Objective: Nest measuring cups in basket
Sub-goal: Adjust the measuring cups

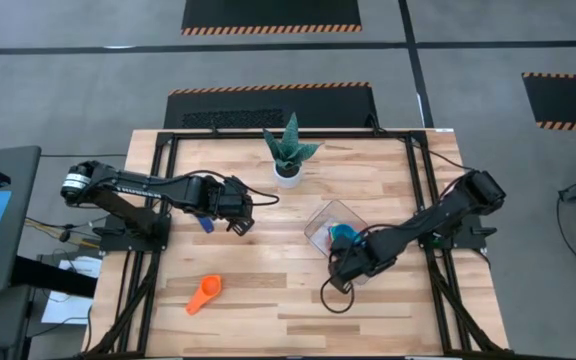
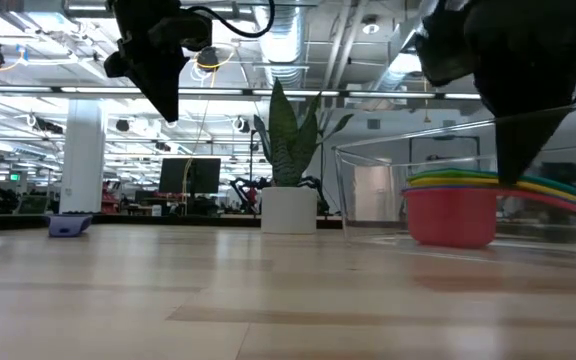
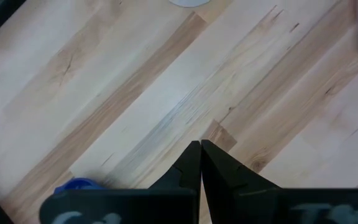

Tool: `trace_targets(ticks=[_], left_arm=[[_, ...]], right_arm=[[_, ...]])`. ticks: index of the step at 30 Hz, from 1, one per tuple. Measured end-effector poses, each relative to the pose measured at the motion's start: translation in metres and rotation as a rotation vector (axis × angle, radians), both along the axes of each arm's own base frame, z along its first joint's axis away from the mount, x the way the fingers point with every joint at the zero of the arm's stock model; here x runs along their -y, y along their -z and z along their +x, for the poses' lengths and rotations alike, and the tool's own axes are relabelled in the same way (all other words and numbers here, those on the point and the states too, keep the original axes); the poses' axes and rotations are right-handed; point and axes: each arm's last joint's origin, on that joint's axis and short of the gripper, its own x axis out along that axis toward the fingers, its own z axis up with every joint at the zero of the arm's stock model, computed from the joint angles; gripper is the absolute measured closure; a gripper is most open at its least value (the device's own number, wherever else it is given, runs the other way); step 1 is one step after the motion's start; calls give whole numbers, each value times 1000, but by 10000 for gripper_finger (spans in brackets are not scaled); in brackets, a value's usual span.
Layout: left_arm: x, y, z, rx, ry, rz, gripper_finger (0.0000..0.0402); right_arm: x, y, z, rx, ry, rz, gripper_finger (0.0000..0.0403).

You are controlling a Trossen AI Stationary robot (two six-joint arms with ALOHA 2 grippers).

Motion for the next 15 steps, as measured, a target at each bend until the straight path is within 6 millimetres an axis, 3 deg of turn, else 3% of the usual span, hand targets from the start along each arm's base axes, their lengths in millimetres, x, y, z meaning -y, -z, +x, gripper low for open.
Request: trace_targets(ticks=[6,15], left_arm=[[0,0,0,1,0,0,401],[0,0,0,1,0,0,401]], right_arm=[[1,11,-2,-83,2,-40,392],[10,8,-11,-158,33,-115,392]])
